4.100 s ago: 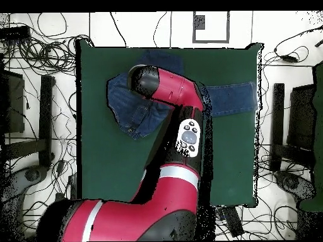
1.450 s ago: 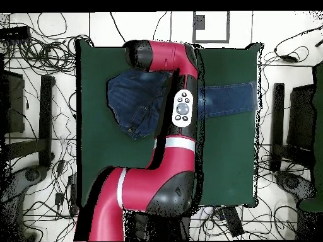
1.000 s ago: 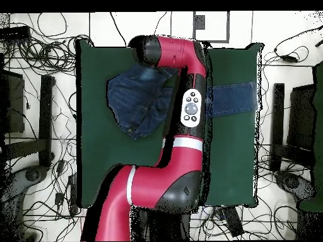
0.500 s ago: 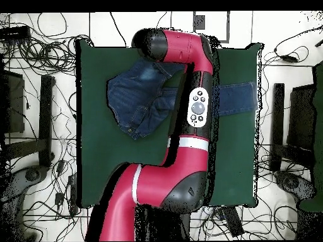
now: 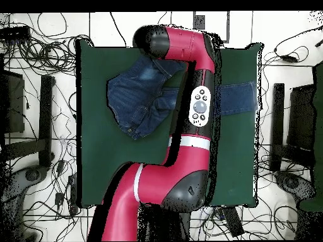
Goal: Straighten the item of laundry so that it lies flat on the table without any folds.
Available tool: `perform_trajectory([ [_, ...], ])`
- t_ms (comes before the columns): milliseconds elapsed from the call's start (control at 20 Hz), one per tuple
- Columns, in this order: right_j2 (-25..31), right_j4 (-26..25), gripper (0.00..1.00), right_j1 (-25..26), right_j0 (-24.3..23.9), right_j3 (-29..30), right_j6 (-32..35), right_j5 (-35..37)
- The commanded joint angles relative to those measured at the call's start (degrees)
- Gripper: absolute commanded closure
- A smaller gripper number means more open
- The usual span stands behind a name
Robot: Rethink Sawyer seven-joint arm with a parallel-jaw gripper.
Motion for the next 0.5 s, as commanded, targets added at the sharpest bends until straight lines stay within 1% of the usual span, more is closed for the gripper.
perform_trajectory([
  [50, -3.8, 2.1, 1.00, 2.2, 1.9, 4.7, -2.1, 10.1],
  [250, -1.8, 0.4, 1.00, 1.6, 3.2, 8.5, -1.2, 11.7],
  [500, 2.2, -2.4, 1.00, -1.3, 4.6, 14.8, -0.6, 9.7],
])
